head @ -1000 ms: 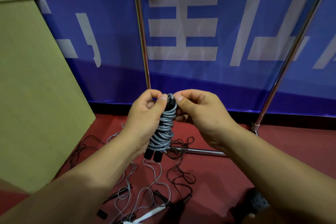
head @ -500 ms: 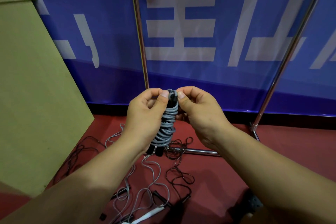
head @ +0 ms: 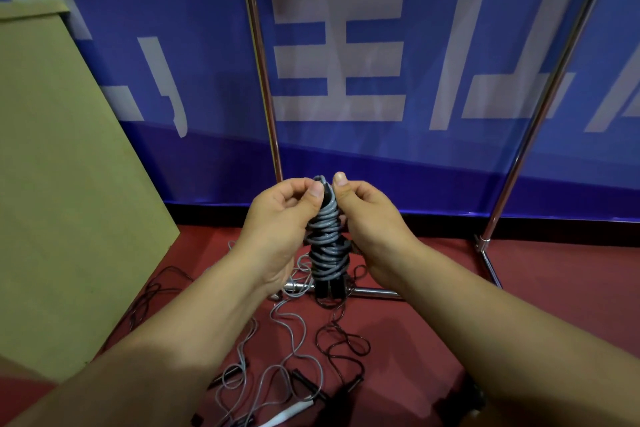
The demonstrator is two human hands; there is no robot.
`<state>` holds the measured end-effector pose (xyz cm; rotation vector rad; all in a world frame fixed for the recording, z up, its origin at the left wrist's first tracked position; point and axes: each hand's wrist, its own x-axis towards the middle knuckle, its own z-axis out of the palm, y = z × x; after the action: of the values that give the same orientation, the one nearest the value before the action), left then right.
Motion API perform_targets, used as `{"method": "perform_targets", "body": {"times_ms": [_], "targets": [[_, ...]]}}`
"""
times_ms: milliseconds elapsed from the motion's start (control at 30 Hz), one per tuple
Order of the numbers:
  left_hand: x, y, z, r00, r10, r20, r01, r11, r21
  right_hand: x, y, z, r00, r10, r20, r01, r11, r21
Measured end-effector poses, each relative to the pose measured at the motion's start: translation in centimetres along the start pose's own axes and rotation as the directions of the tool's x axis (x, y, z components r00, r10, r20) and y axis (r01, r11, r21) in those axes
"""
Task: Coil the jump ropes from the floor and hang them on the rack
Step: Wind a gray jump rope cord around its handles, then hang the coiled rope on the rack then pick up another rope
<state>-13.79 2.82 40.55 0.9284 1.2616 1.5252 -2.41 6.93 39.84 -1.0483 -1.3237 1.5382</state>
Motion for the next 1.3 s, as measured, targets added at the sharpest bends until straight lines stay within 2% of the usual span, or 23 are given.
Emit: {"method": "perform_targets", "body": {"times_ms": [100,200,267,333,400,533,600,700,800,867,933,1000,1100,1233,1300], "targets": [[0.3,0.0,0.3,1.000,-0.023,0.010,0.023,0.999,0.032,0.4,0.5,-0.2,0.991,0.127,0.033,-0.126,0.991,-0.039],[0.4,-0.1,1.3,1.000,0.000,-0.023,0.003,0.992,0.124,-0.2,0.5,-0.3,0.969,0.233,0.086,-0.237,0.971,0.041],[0.4,0.1,2.0,1.000,-0.004,-0.025,0.008,0.987,0.158,-0.6,-0.1,-0.9,0.967,0.249,0.053,-0.251,0.968,0.019],[0.3,0.7,2.5,0.999,-0.011,-0.040,0.018,0.981,0.191,-1.1,-0.9,-1.7,0.978,0.206,0.030,-0.203,0.977,-0.071],[0.6,1.9,3.1,0.999,0.024,-0.048,-0.012,0.972,0.233,-1.5,-2.7,-3.0,0.977,0.185,0.103,-0.177,0.981,-0.075],[2.1,5.0,4.0,0.996,0.088,-0.015,-0.077,0.934,0.348,-2.0,-5.5,-5.8,0.891,0.311,0.332,-0.317,0.948,-0.036],[3.0,6.3,4.5,0.996,0.082,0.044,-0.093,0.914,0.395,-2.1,-6.4,-6.9,0.852,0.345,0.393,-0.362,0.932,-0.033],[4.7,8.4,5.8,0.997,0.042,0.072,-0.068,0.916,0.397,-1.8,-8.6,-8.4,0.819,0.335,0.466,-0.353,0.934,-0.051],[6.6,11.3,7.9,0.978,-0.008,0.207,-0.070,0.927,0.367,-1.0,-11.7,-10.3,0.890,0.210,0.405,-0.199,0.978,-0.068],[7.6,13.5,9.2,0.953,-0.021,0.302,-0.093,0.930,0.356,-0.5,-13.7,-11.4,0.950,0.103,0.294,-0.081,0.993,-0.086],[8.4,16.4,10.9,0.940,0.017,0.340,-0.142,0.926,0.349,-0.1,-16.2,-12.5,0.980,-0.035,0.196,0.061,0.990,-0.128],[9.3,19.3,12.8,0.936,0.092,0.340,-0.211,0.920,0.331,0.5,-18.6,-13.0,0.975,-0.167,0.146,0.194,0.961,-0.199],[10.2,22.1,14.8,0.930,0.199,0.310,-0.307,0.884,0.354,1.3,-21.0,-12.5,0.948,-0.303,0.097,0.318,0.893,-0.318],[11.6,26.3,16.1,0.916,0.299,0.268,-0.379,0.865,0.330,2.8,-25.9,-11.0,0.892,-0.452,-0.008,0.425,0.845,-0.323],[12.2,28.2,15.9,0.916,0.336,0.220,-0.393,0.862,0.320,4.1,-28.2,-10.1,0.876,-0.480,-0.047,0.443,0.839,-0.316]]}}
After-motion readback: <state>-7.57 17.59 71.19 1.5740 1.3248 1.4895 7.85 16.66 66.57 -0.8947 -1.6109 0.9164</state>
